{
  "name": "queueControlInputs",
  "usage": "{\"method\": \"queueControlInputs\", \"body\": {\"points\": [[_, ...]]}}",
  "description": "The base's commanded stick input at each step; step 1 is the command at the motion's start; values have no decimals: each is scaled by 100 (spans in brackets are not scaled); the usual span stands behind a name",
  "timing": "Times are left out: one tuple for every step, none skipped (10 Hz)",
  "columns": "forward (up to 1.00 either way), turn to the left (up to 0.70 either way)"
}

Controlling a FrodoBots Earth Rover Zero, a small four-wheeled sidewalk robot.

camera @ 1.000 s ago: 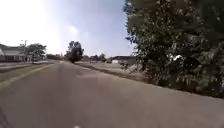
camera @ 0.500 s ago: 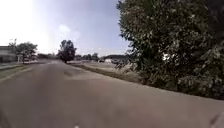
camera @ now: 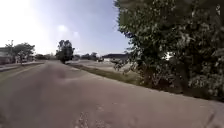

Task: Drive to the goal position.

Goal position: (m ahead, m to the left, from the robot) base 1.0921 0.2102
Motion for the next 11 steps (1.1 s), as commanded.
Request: {"method": "queueControlInputs", "body": {"points": [[82,-1],[52,-1],[22,-1],[12,-1],[14,-1],[14,-1],[14,-1],[14,-1],[18,-1],[32,-1],[46,-1]]}}
